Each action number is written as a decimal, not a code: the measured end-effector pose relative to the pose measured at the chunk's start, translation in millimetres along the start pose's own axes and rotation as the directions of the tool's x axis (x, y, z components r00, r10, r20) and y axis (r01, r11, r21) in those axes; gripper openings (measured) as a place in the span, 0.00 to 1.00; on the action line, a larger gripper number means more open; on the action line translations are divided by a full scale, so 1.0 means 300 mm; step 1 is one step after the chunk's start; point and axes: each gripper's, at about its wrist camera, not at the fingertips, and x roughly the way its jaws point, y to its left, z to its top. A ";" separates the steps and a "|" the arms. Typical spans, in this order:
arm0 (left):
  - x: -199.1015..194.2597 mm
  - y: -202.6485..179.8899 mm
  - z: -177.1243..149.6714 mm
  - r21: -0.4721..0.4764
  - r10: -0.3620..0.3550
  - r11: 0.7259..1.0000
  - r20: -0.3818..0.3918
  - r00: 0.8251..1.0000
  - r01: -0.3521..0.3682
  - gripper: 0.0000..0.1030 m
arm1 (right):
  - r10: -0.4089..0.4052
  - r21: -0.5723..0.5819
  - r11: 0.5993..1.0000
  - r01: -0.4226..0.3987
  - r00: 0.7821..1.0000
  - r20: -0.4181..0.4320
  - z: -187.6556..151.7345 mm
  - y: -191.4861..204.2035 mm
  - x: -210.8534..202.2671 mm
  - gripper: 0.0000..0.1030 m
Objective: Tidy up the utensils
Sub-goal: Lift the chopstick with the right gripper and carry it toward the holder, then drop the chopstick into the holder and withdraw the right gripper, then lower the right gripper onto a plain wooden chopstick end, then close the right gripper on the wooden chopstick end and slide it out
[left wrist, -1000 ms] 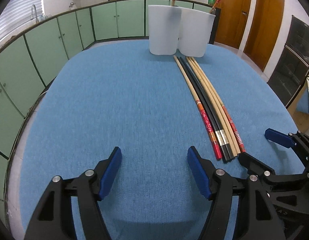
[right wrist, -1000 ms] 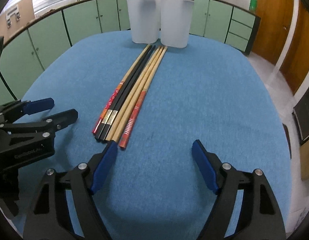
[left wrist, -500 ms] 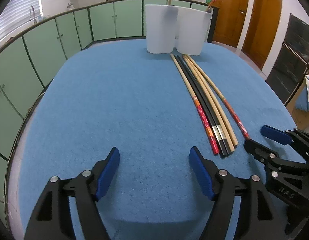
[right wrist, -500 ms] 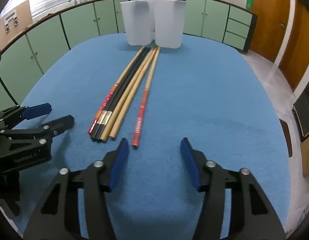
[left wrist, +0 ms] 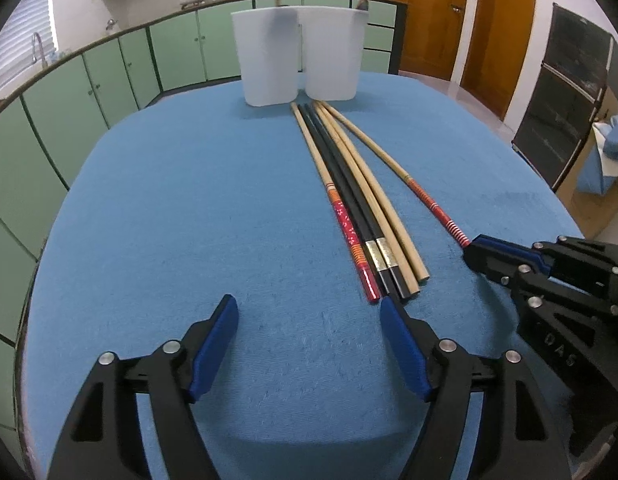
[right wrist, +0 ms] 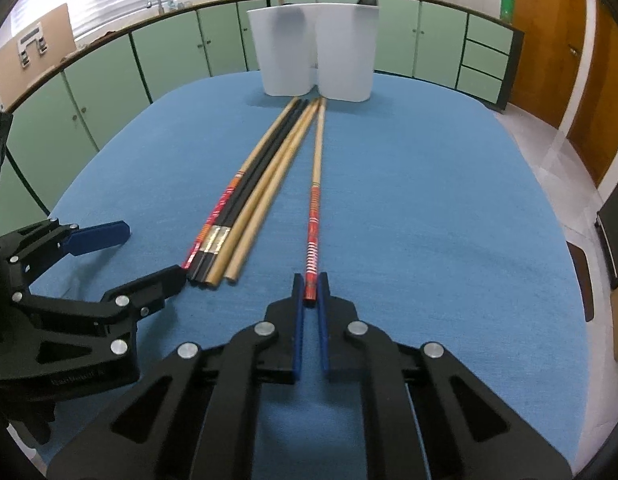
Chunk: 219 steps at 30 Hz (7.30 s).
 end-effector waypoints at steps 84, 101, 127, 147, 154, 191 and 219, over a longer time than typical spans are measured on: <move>-0.536 0.179 0.892 -0.007 0.007 1.000 0.620 0.784 -0.003 0.05 | 0.108 -0.069 0.994 -0.084 0.844 0.525 1.003 -0.271 -0.543 0.05; -0.333 0.168 0.905 -0.002 -0.033 0.999 0.514 0.857 0.040 0.34 | 0.065 -0.031 0.998 -0.058 0.917 0.392 0.977 -0.212 -0.292 0.29; -0.165 0.117 0.132 -0.081 0.045 0.996 0.225 0.973 -0.027 0.69 | -0.034 0.085 0.996 0.017 0.979 0.202 0.122 -0.149 -0.205 0.87; -0.012 0.135 -0.031 -0.086 0.067 0.994 0.059 0.996 -0.062 0.70 | -0.036 -0.003 0.999 0.036 0.999 -0.013 0.019 0.052 0.033 0.73; -0.018 0.137 -0.018 -0.083 0.066 0.995 0.058 0.996 -0.061 0.71 | -0.096 -0.009 0.995 0.096 0.995 -0.018 0.010 0.034 0.018 0.70; 0.019 -0.038 0.001 -0.023 -0.036 0.999 0.033 0.999 0.037 0.74 | -0.023 0.081 0.996 0.022 1.000 0.006 -0.074 -0.074 -0.056 0.06; 0.000 -0.058 -0.004 0.003 -0.011 1.000 0.044 0.999 0.011 0.16 | 0.009 0.084 0.996 -0.010 1.000 0.013 -0.072 -0.092 -0.047 0.07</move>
